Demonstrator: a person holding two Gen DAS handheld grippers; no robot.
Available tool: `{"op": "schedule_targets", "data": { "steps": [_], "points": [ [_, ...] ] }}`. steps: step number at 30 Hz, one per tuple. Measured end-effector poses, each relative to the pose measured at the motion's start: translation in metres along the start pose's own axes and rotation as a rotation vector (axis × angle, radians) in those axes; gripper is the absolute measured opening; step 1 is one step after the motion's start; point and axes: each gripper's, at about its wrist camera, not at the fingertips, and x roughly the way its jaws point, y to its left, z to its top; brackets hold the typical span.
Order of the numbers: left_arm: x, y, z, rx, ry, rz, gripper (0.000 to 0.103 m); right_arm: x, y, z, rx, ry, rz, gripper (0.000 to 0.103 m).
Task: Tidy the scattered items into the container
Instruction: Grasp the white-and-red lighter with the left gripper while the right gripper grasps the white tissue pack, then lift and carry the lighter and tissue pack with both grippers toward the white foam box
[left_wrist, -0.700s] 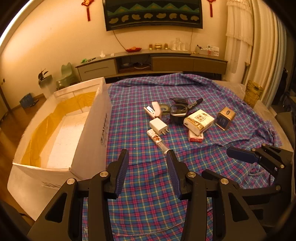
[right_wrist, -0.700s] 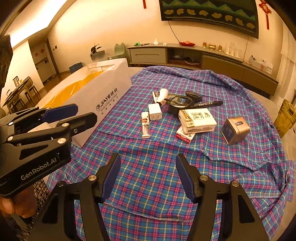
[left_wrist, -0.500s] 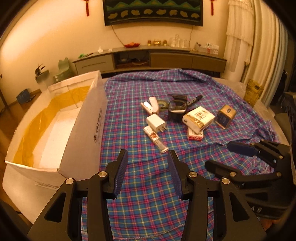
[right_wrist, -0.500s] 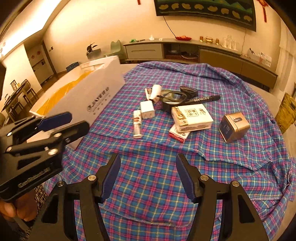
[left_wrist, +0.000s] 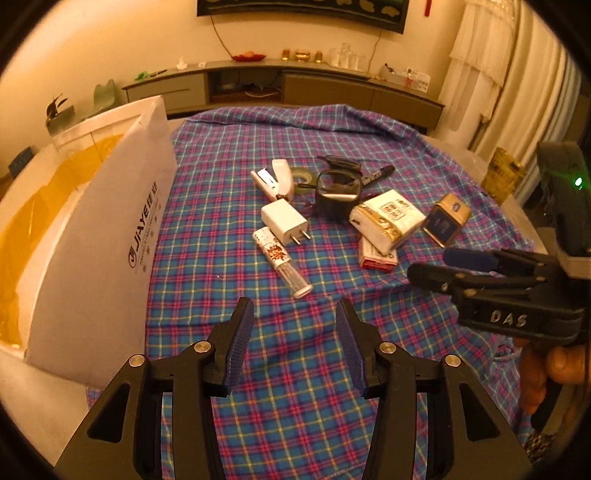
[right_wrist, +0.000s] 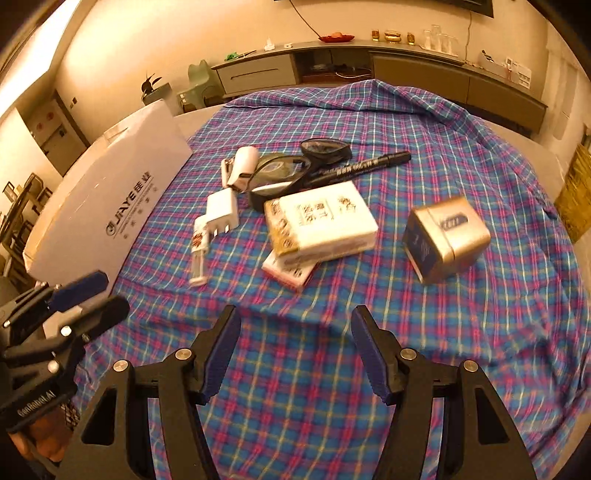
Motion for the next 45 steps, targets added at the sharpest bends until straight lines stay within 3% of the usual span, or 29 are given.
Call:
{"op": "schedule_targets", "data": {
  "steps": [4,7,11,15,19,22,23,26,33,45],
  "points": [
    [0.016,0.008,0.012,-0.034,-0.010,0.027,0.051,0.006,-0.014,0.021,0.065,-0.020,0.057,0.075],
    [0.030,0.016,0.018,-0.081,0.005,0.017,0.052,0.018,-0.028,0.029,0.158,0.007,0.141,0.076],
    [0.049,0.014,0.022,-0.106,0.030,-0.004,0.053,0.036,-0.046,0.035,0.246,0.053,0.181,0.076],
    [0.067,0.011,0.025,-0.097,0.037,0.035,0.053,0.058,-0.054,0.042,0.292,0.093,0.229,0.078],
    [0.087,0.016,0.025,-0.106,0.049,0.088,0.053,0.067,-0.048,0.052,0.258,0.066,0.226,0.080],
    [0.088,0.020,0.026,-0.106,0.033,0.089,0.049,0.070,-0.042,0.054,0.199,0.051,0.209,0.060],
    [0.088,0.022,0.026,-0.113,0.031,0.076,0.037,0.069,-0.041,0.053,0.190,0.046,0.214,0.058],
    [0.084,0.025,0.027,-0.107,0.024,0.064,0.021,0.062,-0.034,0.054,0.154,0.025,0.194,0.047],
    [0.074,0.024,0.027,-0.082,-0.005,0.051,0.013,0.042,-0.008,0.055,0.038,-0.027,0.137,0.027],
    [0.060,0.029,0.030,-0.099,-0.032,0.030,0.006,0.012,0.038,0.041,-0.123,-0.086,0.101,0.024]
  ]
}}
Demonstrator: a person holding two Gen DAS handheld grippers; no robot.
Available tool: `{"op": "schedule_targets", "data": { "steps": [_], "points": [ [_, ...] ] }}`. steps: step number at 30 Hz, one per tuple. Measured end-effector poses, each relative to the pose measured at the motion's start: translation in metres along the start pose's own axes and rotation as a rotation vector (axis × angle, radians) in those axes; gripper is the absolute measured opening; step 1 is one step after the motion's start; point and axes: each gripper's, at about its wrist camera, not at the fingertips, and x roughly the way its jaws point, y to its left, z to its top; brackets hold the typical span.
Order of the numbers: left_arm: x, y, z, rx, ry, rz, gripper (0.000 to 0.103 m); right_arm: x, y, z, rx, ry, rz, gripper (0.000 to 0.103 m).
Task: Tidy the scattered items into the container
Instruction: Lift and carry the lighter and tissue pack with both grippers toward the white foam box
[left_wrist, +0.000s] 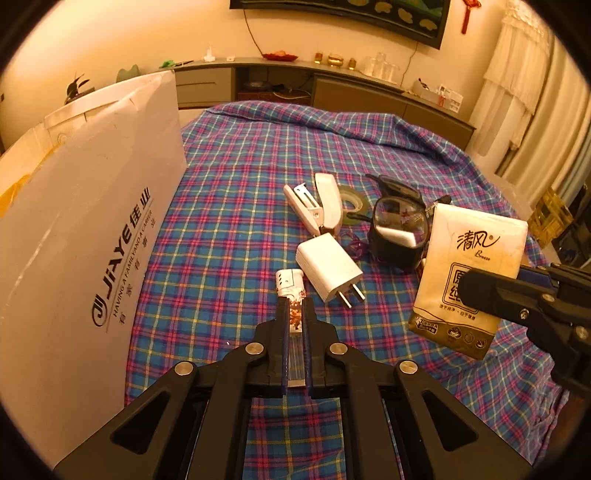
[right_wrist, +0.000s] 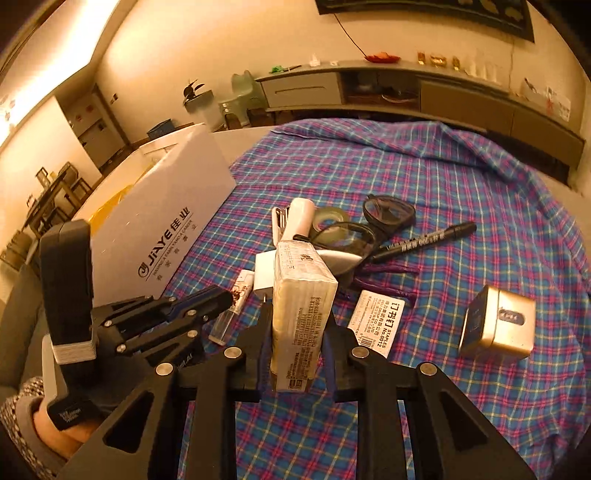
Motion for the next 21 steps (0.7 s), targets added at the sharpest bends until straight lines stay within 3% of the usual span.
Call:
{"op": "schedule_targets", "data": {
  "steps": [21],
  "points": [
    [-0.077,0.011,0.007,-0.039,-0.121,-0.083,0.006,-0.041,0.026,-0.011,-0.079,-0.077,-0.059,0.025]
  ]
}}
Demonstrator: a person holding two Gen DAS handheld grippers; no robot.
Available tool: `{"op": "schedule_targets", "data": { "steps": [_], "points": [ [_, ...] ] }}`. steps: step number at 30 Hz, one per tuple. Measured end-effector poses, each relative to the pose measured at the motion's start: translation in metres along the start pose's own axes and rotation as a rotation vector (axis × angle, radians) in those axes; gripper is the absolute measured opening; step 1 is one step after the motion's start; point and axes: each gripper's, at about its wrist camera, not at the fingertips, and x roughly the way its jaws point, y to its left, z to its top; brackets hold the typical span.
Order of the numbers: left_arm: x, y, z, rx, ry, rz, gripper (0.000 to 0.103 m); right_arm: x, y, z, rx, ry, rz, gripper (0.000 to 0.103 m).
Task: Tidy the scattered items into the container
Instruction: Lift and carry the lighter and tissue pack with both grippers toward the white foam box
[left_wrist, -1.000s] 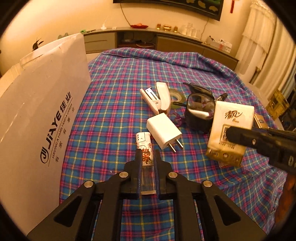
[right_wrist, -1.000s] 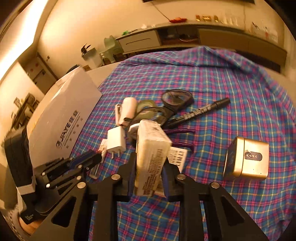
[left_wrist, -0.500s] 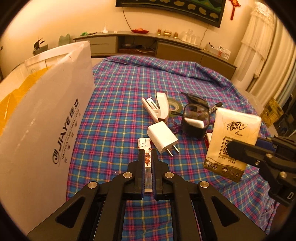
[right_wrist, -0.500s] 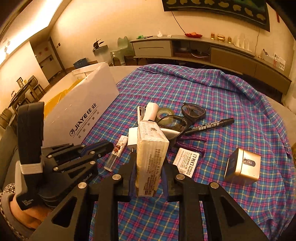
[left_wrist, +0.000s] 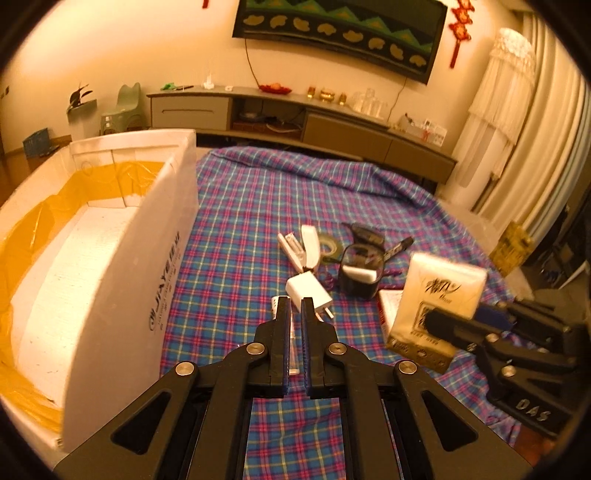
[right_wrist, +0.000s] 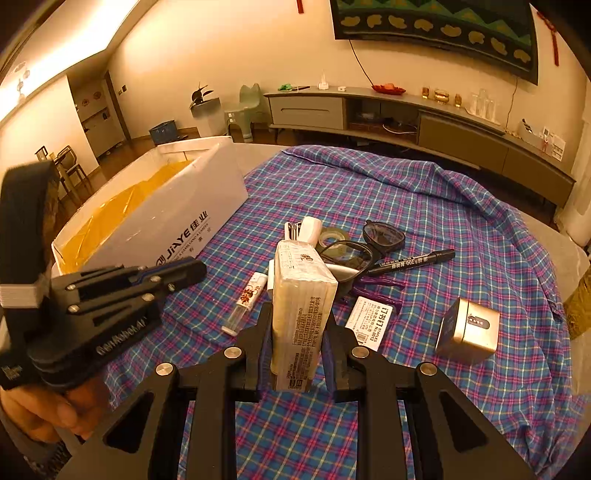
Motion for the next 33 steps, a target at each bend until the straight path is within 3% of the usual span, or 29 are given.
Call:
{"op": "schedule_targets", "data": {
  "steps": [13,16,18,22,25,31,32,33],
  "points": [
    [-0.056,0.029,0.012,-0.074,-0.105,-0.095,0.006,-0.024,0.033,-0.005,-0.010,-0.070,0.006,0.025],
    [-0.060,0.036,0.011,-0.083,-0.106,-0.080,0.006,-0.025,0.039,-0.004,-0.009,-0.079,0.008,0.025],
    [-0.045,0.035,0.007,-0.074,-0.049,-0.105,0.006,-0.024,0.038,-0.004,0.002,-0.080,0.004,0.025],
    [0.002,0.012,-0.004,-0.005,0.065,-0.070,0.039,-0.020,0.027,-0.005,0.037,-0.068,-0.011,0.025],
    [0.040,-0.005,-0.010,0.050,0.121,0.015,0.040,-0.017,0.013,-0.007,0.073,-0.056,-0.014,0.025],
    [0.092,-0.015,-0.028,0.088,0.204,0.103,0.043,-0.017,-0.001,-0.009,0.102,-0.044,-0.006,0.024],
    [0.097,-0.015,-0.032,0.097,0.204,0.123,0.034,-0.018,-0.001,-0.009,0.101,-0.043,-0.003,0.024],
    [0.098,-0.016,-0.033,0.111,0.195,0.147,0.019,-0.019,-0.002,-0.009,0.102,-0.044,0.000,0.024]
  ]
}}
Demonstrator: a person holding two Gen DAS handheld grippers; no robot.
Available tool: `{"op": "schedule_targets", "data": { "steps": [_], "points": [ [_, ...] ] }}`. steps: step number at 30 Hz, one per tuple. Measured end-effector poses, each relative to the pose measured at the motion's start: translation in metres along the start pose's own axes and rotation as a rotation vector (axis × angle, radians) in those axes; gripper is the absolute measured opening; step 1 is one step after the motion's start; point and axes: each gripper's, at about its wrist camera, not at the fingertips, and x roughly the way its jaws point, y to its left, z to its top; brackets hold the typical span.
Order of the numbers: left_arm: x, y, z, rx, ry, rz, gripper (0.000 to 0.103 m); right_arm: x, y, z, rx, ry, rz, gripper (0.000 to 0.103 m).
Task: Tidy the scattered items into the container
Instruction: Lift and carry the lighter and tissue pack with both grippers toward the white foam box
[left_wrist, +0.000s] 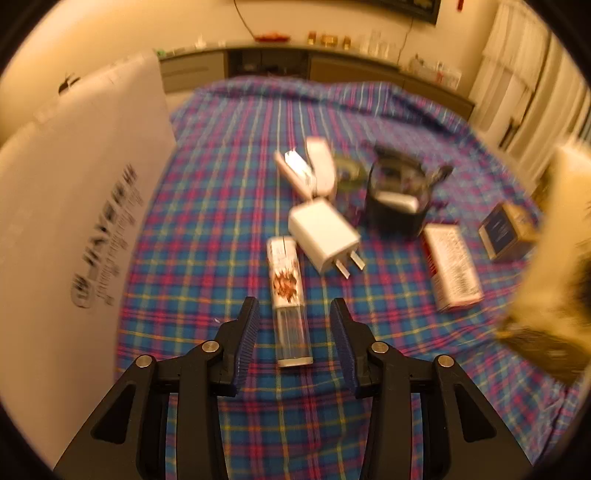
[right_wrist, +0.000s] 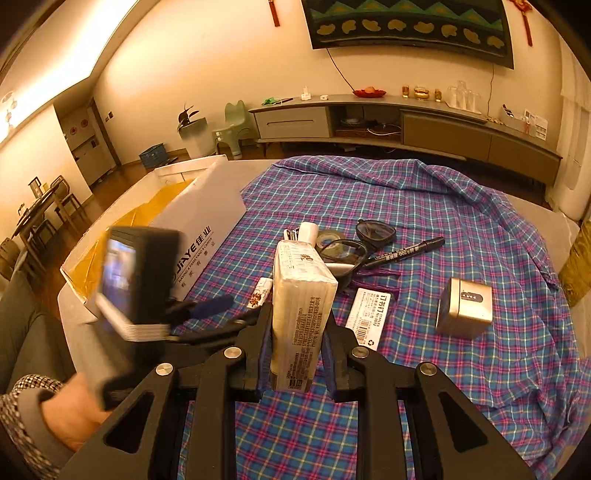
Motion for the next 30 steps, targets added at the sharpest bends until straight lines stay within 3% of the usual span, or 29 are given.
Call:
{"op": "schedule_targets", "data": {
  "steps": [3,10,18,30],
  "points": [
    [-0.009,0.010,0.000,-0.050,-0.007,-0.033,0.019,-0.006,-0.001,0.001,0.000,-0.008,0.006,0.024],
    [-0.063,0.038,0.003,-0.105,-0.110,-0.078,0.019,-0.016,0.005,0.003,-0.015,-0.029,0.019,0.024],
    [-0.106,0.054,0.007,-0.120,-0.178,-0.086,0.019,-0.018,0.037,0.004,-0.066,-0.029,0.040,0.024],
    [-0.160,0.087,0.005,-0.165,-0.286,-0.157,0.019,-0.037,0.099,0.014,-0.177,-0.076,0.021,0.025]
  ]
}}
